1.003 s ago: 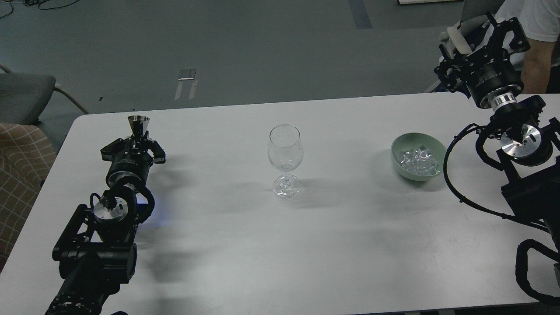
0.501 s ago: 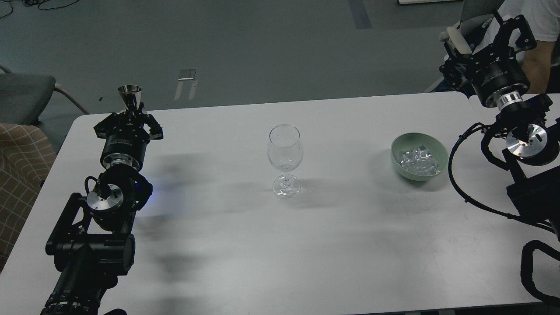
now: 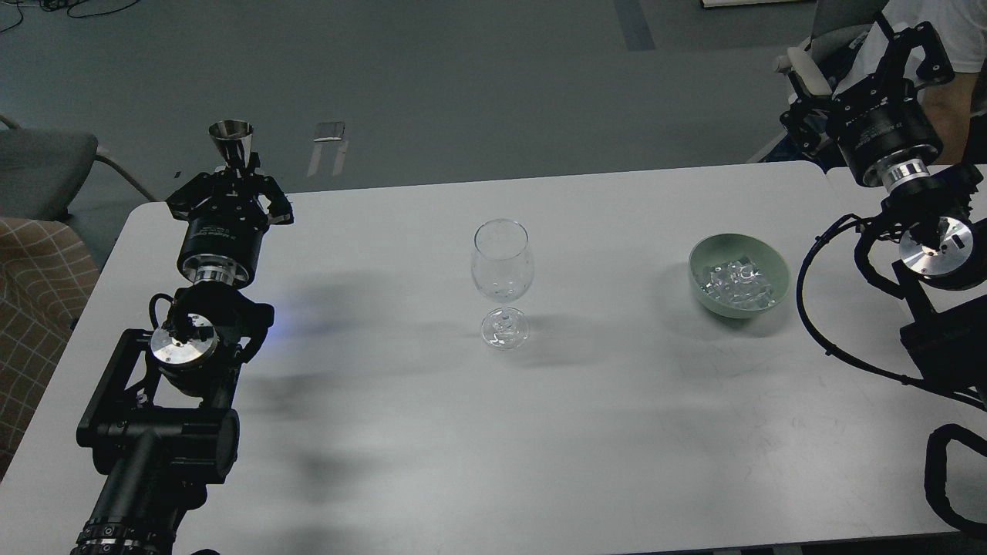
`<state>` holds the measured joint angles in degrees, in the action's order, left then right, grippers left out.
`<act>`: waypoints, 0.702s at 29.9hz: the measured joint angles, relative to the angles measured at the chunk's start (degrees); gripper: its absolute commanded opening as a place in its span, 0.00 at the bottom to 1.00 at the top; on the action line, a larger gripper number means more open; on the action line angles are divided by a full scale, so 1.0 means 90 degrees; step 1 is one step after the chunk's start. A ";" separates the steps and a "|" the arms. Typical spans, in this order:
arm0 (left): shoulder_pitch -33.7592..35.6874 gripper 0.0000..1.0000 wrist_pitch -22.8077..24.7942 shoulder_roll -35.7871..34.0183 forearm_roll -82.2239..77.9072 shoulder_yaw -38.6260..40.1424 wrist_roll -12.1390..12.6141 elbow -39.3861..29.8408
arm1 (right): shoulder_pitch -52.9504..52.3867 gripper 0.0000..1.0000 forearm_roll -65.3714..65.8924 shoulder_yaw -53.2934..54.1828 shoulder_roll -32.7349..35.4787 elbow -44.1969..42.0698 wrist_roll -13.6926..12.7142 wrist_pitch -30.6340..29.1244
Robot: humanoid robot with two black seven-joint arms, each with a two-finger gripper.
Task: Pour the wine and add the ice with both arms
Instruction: 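Lift the jigger with the left gripper and carry it beside the wine glass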
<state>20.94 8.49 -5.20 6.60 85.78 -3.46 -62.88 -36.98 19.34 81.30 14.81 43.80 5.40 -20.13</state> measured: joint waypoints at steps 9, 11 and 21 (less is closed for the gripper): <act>-0.0650 0.00 0.0037 -0.0033 -0.0134 -0.0253 -0.0017 -0.0976 | 0.0223 1.00 0.0000 0.0000 0.0053 0.0198 0.0003 0.0002; -0.0724 0.00 0.0038 -0.0036 -0.0138 -0.0274 -0.0024 -0.1075 | 0.0263 1.00 0.0000 0.0000 0.0069 0.0237 0.0005 0.0002; -0.0871 0.00 -0.0003 0.0003 -0.0465 -0.0612 -0.0031 -0.1481 | 0.0408 1.00 -0.0010 0.0000 0.0167 0.0403 0.0006 0.0002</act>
<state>13.10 8.47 -5.17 2.42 80.27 -3.74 -76.21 -33.31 19.25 81.30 16.31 47.43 5.45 -20.11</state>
